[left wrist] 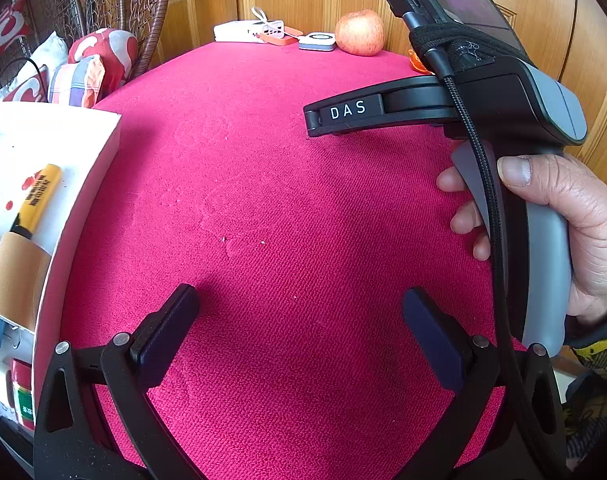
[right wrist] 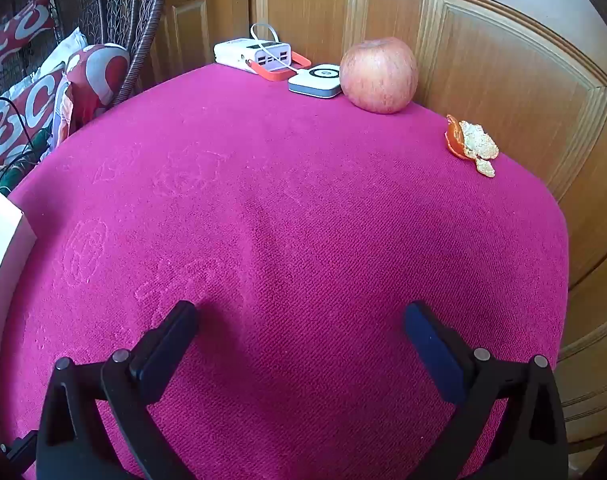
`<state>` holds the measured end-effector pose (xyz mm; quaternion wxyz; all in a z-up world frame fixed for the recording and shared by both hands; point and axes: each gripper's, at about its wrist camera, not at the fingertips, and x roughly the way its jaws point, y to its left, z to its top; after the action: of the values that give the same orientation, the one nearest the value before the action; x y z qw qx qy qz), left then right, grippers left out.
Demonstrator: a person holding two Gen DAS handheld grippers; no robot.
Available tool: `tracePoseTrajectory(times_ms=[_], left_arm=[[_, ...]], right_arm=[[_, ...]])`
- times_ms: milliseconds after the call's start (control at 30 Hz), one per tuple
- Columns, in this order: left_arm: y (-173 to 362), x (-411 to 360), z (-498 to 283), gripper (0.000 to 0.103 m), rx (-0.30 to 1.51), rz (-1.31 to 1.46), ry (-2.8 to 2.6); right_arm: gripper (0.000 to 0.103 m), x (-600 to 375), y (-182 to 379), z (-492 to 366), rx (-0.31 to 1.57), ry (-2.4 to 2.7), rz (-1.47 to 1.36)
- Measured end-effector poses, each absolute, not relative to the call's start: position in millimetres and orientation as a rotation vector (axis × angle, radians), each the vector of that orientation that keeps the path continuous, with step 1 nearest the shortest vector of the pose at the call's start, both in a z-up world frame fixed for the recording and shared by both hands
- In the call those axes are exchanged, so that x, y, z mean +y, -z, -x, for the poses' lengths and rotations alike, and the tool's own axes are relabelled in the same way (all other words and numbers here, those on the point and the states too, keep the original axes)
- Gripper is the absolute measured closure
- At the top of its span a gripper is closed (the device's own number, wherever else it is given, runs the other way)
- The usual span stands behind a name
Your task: Organize rigid objects
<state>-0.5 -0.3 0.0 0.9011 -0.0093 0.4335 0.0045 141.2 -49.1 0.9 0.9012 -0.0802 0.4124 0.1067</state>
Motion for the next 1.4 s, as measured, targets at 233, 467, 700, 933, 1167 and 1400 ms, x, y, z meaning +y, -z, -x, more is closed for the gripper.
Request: tracePoseTrajectory(times_ms=[233, 467, 700, 933, 1167, 1400], left_arm=[[-0.1, -0.3, 0.2, 0.0, 0.897, 0.019, -0.009], [0.0, -0.3, 0.2, 0.0, 0.897, 0.019, -0.01], [0.0, -0.2, 0.1, 0.0, 0.897, 0.02, -0.01], [0.0, -0.3, 0.1, 0.0, 0.897, 0.019, -0.01], [0.4, -4.5, 2.3, 0.0, 0.897, 0.021, -0.009], [-0.7, -0.9, -0.7, 0.0, 0.898, 0.02, -0.009]], right_arm=[[0.0, -49.0, -0.9, -140.6, 0.853, -0.22, 0.167], [0.0, -49.0, -1.0, -140.3, 0.853, -0.22, 0.167], [0.0, -49.0, -1.0, -139.6, 0.853, -0.22, 0.167], [0.0, -49.0, -1.1, -139.1, 0.853, -0.22, 0.167], [0.0, -48.0, -1.3, -138.2, 0.854, -0.219, 0.167], [0.0, -48.3, 0.5, -137.9, 0.853, -0.221, 0.165]])
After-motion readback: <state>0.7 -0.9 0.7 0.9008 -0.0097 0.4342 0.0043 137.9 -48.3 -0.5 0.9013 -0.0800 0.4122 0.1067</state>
